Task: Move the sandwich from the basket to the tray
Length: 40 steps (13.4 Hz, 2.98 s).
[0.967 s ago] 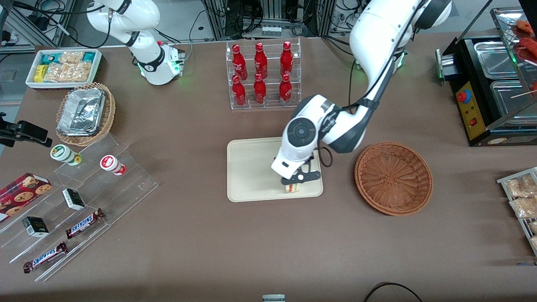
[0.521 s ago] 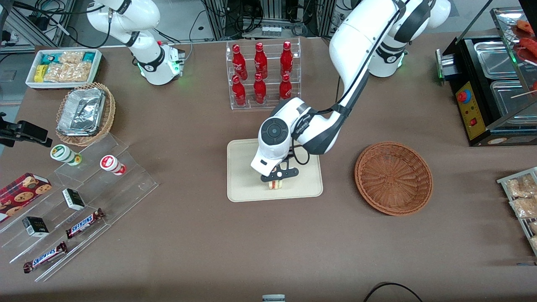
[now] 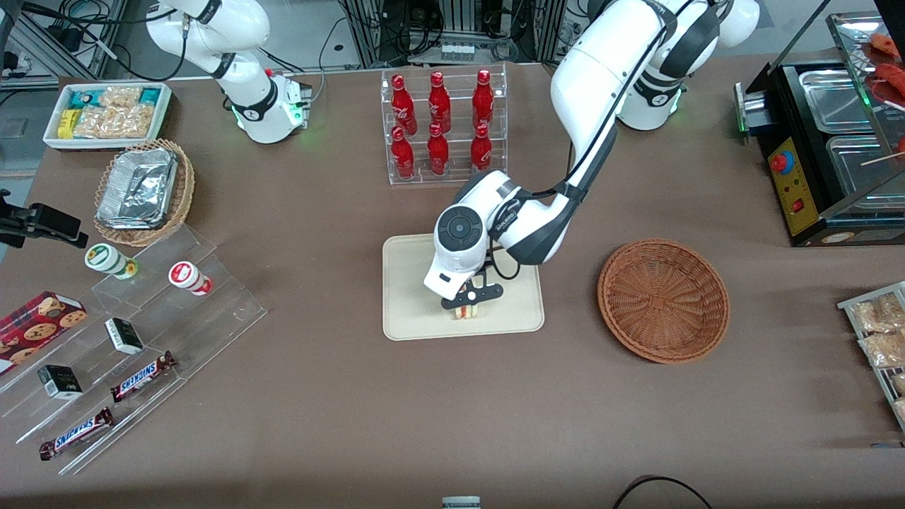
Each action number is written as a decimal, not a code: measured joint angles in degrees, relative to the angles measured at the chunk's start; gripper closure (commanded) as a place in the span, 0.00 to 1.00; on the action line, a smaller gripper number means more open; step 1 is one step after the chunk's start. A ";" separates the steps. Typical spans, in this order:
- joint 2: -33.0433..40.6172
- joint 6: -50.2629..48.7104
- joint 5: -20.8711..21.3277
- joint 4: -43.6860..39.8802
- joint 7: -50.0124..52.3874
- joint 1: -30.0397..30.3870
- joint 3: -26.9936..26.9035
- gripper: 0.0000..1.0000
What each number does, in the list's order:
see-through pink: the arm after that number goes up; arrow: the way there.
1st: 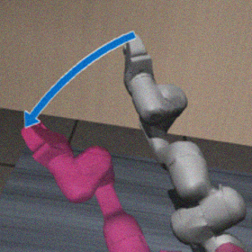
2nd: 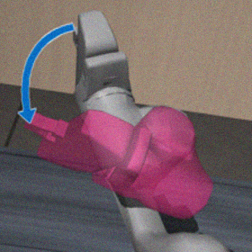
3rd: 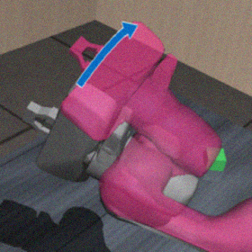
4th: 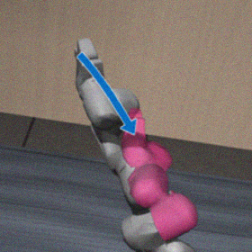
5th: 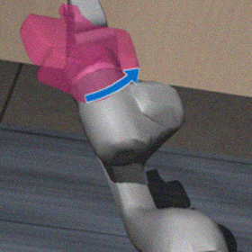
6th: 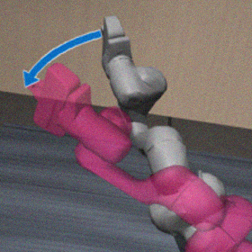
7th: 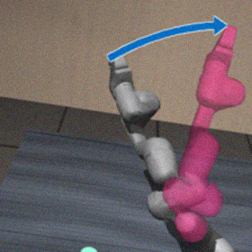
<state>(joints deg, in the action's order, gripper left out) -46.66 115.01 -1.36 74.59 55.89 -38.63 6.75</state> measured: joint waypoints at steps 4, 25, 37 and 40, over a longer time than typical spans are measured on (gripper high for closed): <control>-1.11 0.02 0.01 0.01 2.12 -1.90 -0.04 0.99; 15.95 -14.89 1.67 -1.34 -11.60 4.94 -7.52 0.00; 35.27 -20.00 1.49 16.00 -45.97 24.59 -7.93 0.00; 39.67 -24.92 1.42 17.21 -53.43 31.26 -4.67 0.00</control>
<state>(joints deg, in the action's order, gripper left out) -7.00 90.08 0.06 91.80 2.46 -7.37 2.08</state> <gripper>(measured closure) 0.000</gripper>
